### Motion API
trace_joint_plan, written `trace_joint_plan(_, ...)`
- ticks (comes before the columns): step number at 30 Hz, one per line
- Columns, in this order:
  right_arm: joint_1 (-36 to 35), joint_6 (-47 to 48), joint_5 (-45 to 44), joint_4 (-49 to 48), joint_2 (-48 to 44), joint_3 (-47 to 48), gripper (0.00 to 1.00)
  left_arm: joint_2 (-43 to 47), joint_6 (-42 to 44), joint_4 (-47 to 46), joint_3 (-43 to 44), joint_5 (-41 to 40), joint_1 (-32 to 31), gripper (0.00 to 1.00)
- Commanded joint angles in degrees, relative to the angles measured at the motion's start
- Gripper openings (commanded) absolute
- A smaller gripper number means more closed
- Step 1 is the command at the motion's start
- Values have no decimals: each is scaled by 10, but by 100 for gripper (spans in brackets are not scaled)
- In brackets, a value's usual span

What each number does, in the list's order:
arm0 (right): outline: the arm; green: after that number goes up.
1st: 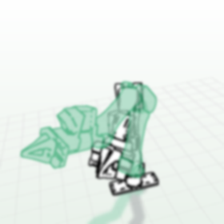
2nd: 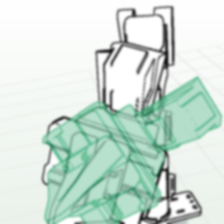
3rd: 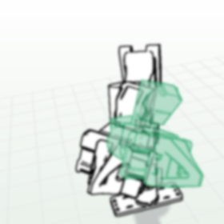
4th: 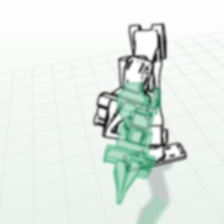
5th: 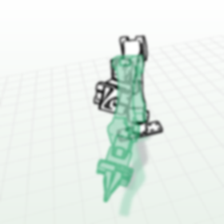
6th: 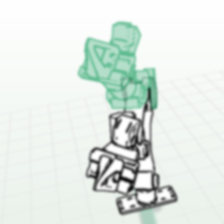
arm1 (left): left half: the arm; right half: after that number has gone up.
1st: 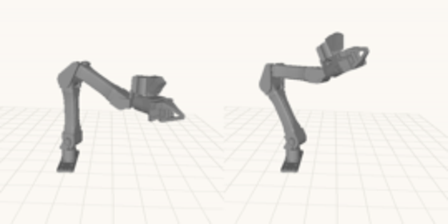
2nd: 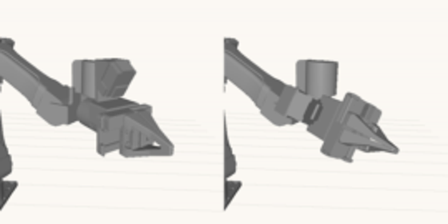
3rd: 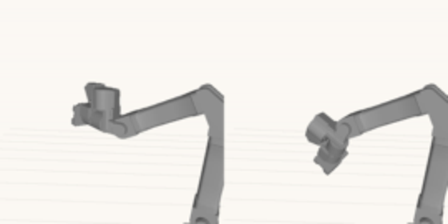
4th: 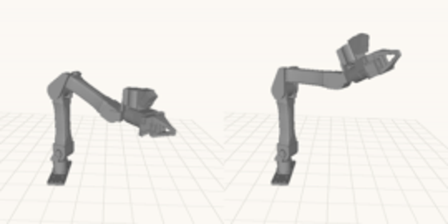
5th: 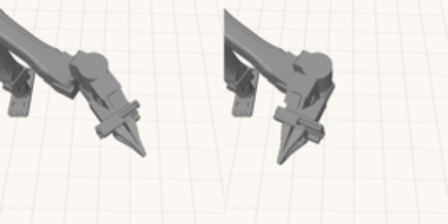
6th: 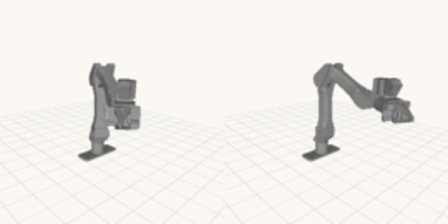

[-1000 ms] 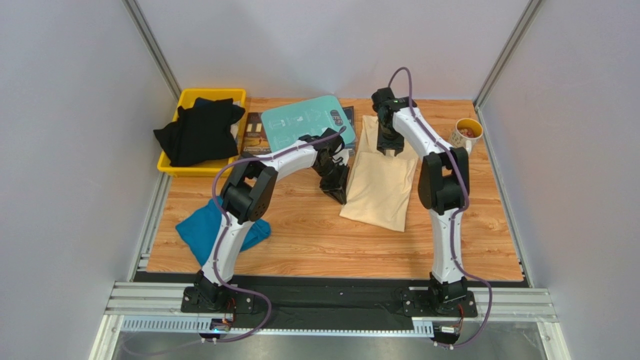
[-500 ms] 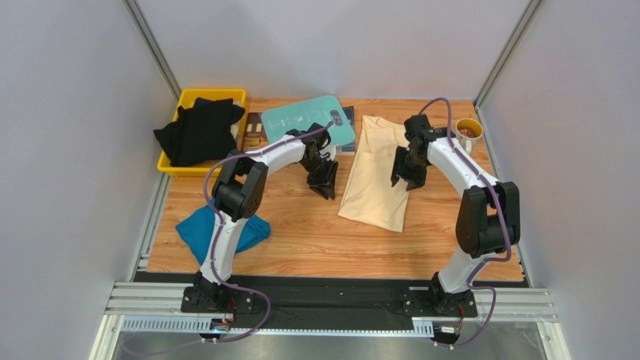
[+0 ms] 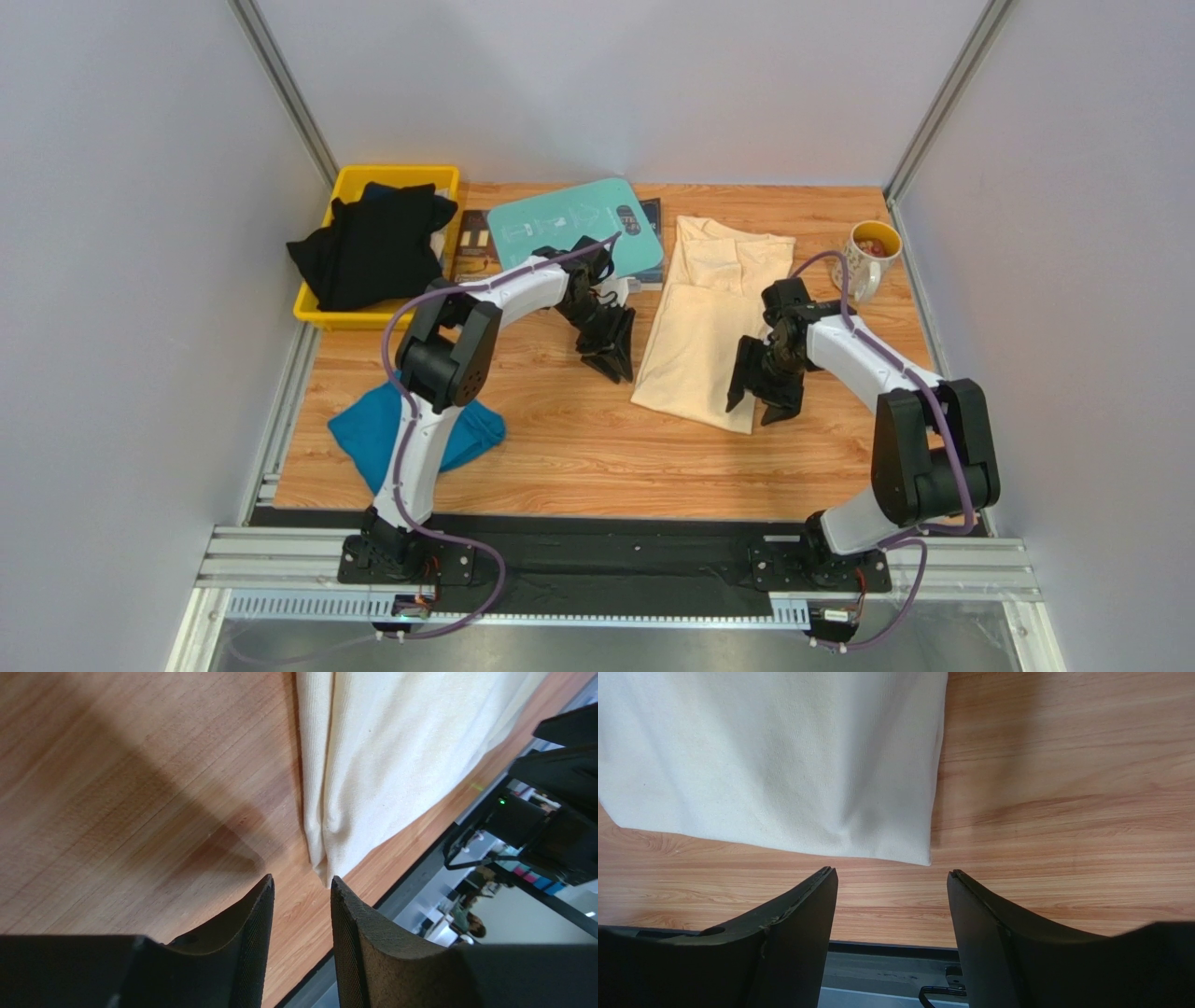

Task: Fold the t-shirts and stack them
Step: Fold the folded rectangular tshirt in 1/3 of the way, then grab one side of the 2/3 rectangular tshirt with both arms

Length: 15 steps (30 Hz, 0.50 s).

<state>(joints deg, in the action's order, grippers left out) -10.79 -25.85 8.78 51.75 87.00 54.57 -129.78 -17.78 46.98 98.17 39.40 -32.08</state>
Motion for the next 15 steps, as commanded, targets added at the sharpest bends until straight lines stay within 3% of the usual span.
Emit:
trace_joint_plan(1,4,-10,22,-51,-12,-26,65,-22,-12,-15,4,64,15,42)
trace_joint_plan(15,5,3,47,-117,59,-81,66,-36,-10,-15,-6,89,13,42)
